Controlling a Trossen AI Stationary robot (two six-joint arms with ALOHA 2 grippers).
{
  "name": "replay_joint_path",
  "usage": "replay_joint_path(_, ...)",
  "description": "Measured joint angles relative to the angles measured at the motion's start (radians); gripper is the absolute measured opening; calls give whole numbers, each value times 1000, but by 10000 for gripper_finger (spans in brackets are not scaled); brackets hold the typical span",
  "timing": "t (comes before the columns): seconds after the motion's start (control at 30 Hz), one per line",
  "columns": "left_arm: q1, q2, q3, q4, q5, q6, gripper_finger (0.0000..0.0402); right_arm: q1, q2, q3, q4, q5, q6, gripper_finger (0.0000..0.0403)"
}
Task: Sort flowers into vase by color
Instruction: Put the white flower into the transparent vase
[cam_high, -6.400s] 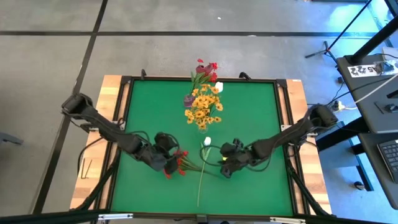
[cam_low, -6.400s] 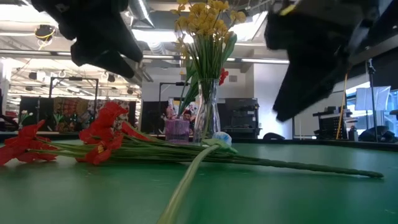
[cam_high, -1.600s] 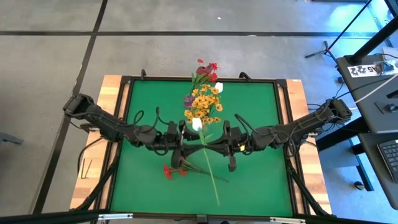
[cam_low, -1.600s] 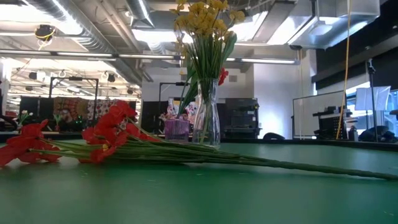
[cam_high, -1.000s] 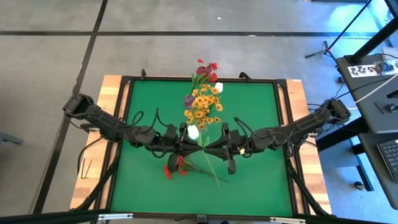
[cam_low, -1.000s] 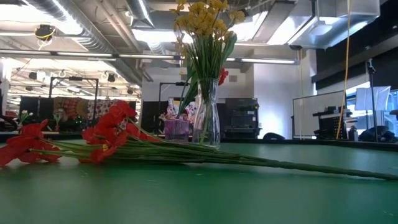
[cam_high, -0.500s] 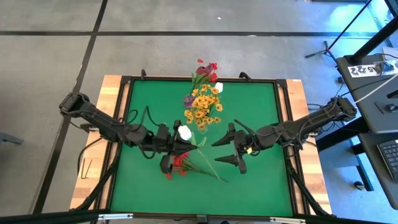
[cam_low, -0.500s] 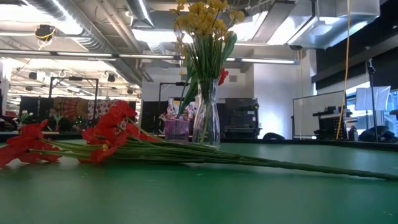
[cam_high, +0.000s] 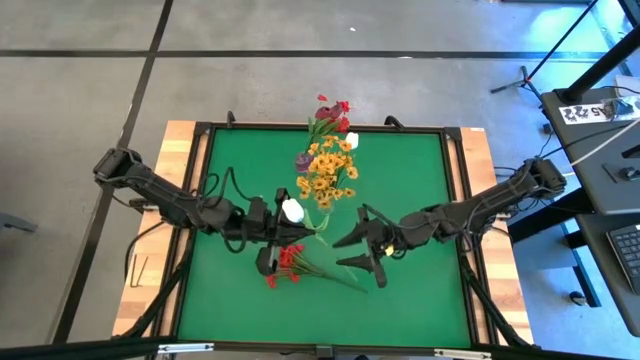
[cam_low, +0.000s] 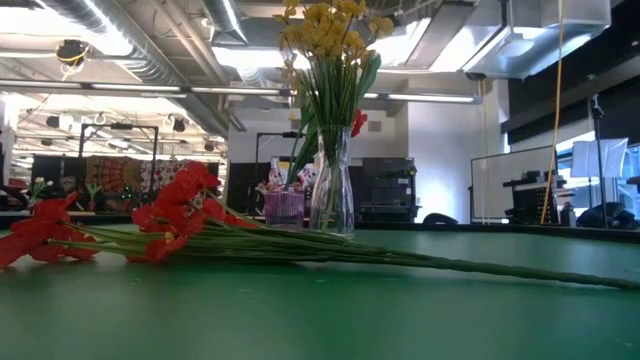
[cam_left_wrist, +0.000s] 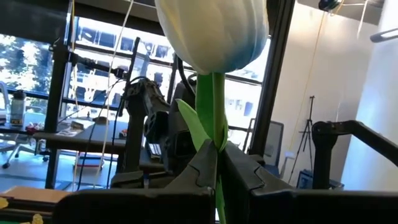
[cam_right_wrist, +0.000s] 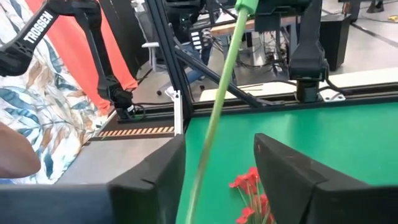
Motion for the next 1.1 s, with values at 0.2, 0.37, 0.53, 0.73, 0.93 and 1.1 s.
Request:
replay_joint_path(0.2,0,0,0,-7,-16,2,0,0,1,0,0,0,20,137)
replay_joint_path(0.37,0,0,0,-8,-23,2,1,0,1,0,-4,0,-9,80)
replay_joint_path(0.53,0,0,0,-7,-22,1,4,0,1,0,-9,-11,-33,16)
replay_joint_path(0.73,-1,0,0,0,-22,1,8,0,1,0,-9,-5,-36,12)
replay_joint_path(0.93,-30,-26,0,-8,-24,21,66,0,-15,0,-12,33,-51,7)
replay_joint_path(1.1,-87,-75,0,-54,-82,79,131,0,-39,0,-35,75,-63,3)
